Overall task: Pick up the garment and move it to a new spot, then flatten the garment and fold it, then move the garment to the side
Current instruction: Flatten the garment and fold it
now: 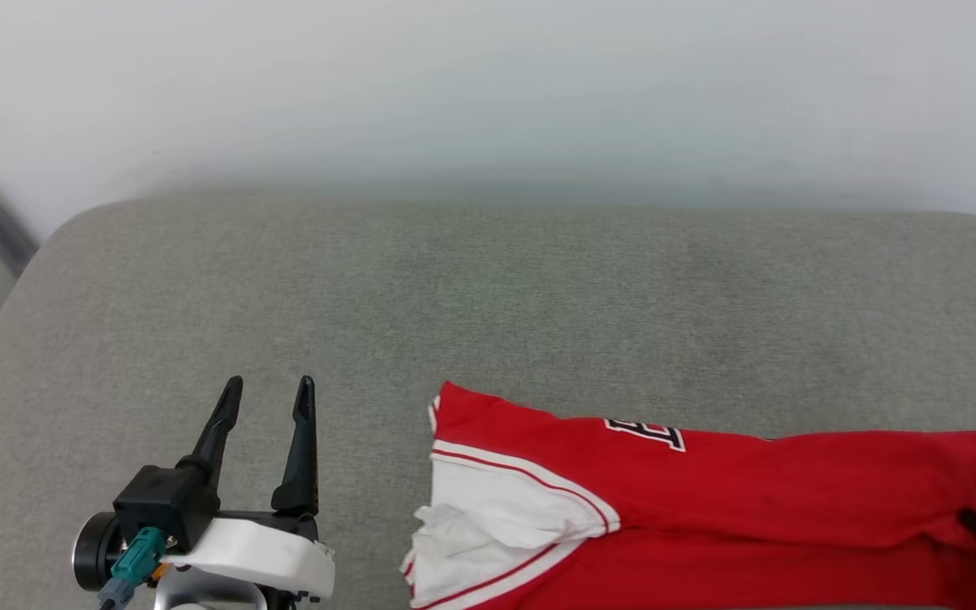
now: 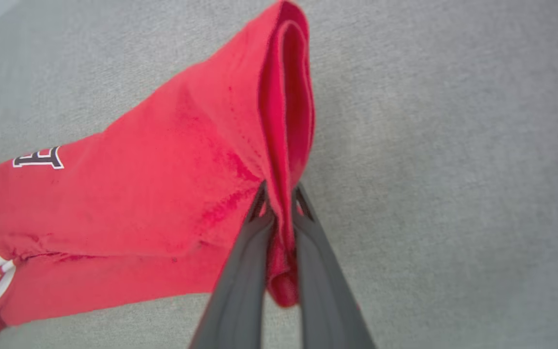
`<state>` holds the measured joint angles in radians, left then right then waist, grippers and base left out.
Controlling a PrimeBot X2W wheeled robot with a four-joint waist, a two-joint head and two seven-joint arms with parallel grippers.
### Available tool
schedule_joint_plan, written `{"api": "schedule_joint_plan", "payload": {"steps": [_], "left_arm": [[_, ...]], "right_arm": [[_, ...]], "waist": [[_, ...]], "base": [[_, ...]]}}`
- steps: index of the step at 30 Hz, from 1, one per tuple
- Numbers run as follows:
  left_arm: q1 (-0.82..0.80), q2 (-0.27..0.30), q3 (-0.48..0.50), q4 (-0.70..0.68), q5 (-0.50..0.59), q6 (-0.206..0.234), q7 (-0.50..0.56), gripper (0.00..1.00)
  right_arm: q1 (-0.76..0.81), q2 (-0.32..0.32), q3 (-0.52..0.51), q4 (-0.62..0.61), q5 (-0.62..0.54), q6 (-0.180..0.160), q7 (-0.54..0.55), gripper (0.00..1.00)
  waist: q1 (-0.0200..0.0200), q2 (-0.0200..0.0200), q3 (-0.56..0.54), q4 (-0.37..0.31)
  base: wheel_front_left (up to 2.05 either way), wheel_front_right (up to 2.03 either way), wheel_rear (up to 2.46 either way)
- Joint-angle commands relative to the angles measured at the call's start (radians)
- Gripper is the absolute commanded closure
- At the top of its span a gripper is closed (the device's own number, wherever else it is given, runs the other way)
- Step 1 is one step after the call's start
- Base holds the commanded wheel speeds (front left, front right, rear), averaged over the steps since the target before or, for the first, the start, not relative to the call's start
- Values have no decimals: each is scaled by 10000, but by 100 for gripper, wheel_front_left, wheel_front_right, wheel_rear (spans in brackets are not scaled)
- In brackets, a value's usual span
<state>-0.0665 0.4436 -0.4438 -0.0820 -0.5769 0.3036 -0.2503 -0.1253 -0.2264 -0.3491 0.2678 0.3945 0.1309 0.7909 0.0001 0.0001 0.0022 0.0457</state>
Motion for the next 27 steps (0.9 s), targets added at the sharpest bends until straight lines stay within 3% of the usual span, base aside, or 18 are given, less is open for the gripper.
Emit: {"api": "schedule_joint_plan", "payload": {"steps": [1,6,12,15,20,27], "left_arm": [[99,-1,42,-88,2,39,-64,0],[70,23,30,-118,34,-33,-62,0],[3,44,-44,-158,42,24,59,0],[-56,42,-81,-172,42,18,110,0],[-266,-11,-196,-150,57,-108,150,0],[-571,-281,-421,77,72,-301,89,0]], "right_arm": [[-27,186,-461,-156,-101,-4,109,100],[-416,1131,-1612,-593,459,-2,992,100],[-930,1775,-1740,-406,3691,-2,2907,100],[-1103,1786,-834,334,5593,-2,3244,100],[-1348,1773,1357,1264,7486,-2,2562,100],[-1887,1774,3985,2071,8933,-2,1286,100]], "waist": [[-1,-1,-41,-131],[-1,-1,-39,-289],[-1,-1,-49,-332],[-1,-1,-39,-287],[-1,-1,122,-96],[-1,-1,393,424]], "base": [[0,0,0],[0,0,0],[0,0,0],[0,0,0],[0,0,0],[0,0,0]]}}
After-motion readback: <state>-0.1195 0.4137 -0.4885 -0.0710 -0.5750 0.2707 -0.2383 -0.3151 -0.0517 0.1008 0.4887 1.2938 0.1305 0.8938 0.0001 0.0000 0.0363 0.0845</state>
